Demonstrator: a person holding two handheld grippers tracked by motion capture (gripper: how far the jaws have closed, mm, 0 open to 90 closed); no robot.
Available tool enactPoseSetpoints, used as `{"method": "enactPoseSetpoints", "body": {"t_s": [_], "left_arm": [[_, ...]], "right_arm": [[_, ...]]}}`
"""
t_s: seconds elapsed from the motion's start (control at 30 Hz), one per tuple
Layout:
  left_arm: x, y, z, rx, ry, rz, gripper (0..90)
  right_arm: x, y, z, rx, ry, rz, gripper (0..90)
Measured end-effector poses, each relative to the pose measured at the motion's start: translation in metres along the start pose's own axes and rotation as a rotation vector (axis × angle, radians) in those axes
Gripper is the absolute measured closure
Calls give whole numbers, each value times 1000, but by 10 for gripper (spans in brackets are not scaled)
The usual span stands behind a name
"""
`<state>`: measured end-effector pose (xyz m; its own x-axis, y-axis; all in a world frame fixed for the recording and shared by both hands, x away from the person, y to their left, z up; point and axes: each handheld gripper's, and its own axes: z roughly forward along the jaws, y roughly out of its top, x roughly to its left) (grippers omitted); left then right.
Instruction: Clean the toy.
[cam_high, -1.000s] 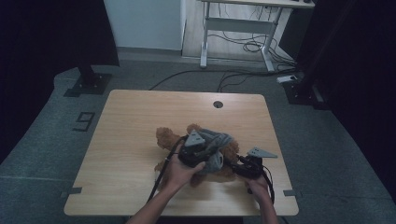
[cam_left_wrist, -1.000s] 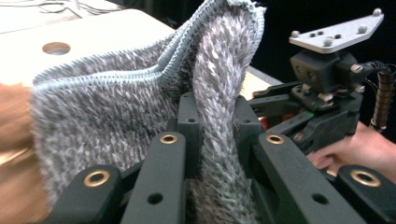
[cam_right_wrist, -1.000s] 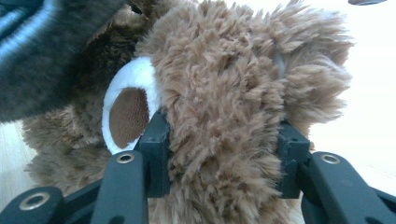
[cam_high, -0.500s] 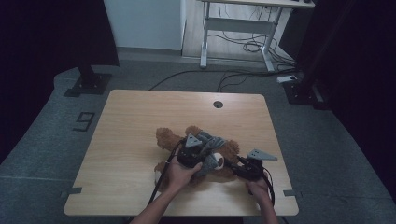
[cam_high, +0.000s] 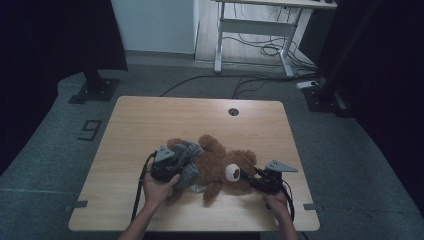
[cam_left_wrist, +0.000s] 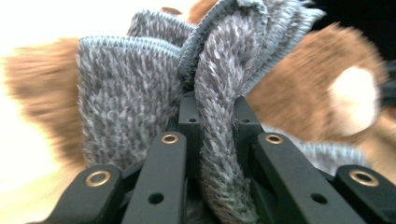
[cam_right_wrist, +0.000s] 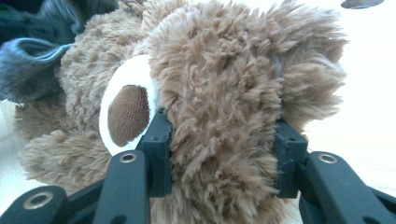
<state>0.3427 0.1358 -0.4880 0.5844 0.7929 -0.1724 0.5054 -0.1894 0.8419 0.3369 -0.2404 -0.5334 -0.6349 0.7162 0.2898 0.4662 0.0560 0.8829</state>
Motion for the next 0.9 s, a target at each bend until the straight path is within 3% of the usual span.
{"method": "enactPoseSetpoints", "body": {"t_s": [0.03, 0.07, 0.3, 0.43, 0.47, 0.6, 0.7, 0.73, 0.8, 0.9], "left_arm": [[0, 0, 0, 0, 0, 0, 787], [5, -9, 3, 30, 40, 32, 787], [16, -19, 6, 72, 65, 38, 788], [26, -27, 6, 85, 75, -9, 788], [33, -29, 5, 100, 75, -41, 788], [38, -27, 2, 100, 75, -65, 788], [30, -21, -11, 40, 101, -10, 790], [22, -16, -21, -15, 81, 11, 791], [12, -7, -33, -70, 70, 44, 791], [-8, 13, -46, -136, 20, 78, 791]], "right_arm": [[0, 0, 0, 0, 0, 0, 523], [0, 0, 0, -1, 0, 3, 523], [0, -1, 0, -4, 2, 9, 523], [0, -1, 0, -3, 5, 9, 523], [0, -1, 0, -3, 7, 9, 523], [-1, -1, 0, -1, 7, 8, 523], [-1, -1, 0, -2, 7, 11, 523], [-1, -1, 0, -2, 8, 11, 522], [-2, -1, 0, -2, 12, 14, 522], [-2, -1, 0, -2, 12, 12, 522]]}}
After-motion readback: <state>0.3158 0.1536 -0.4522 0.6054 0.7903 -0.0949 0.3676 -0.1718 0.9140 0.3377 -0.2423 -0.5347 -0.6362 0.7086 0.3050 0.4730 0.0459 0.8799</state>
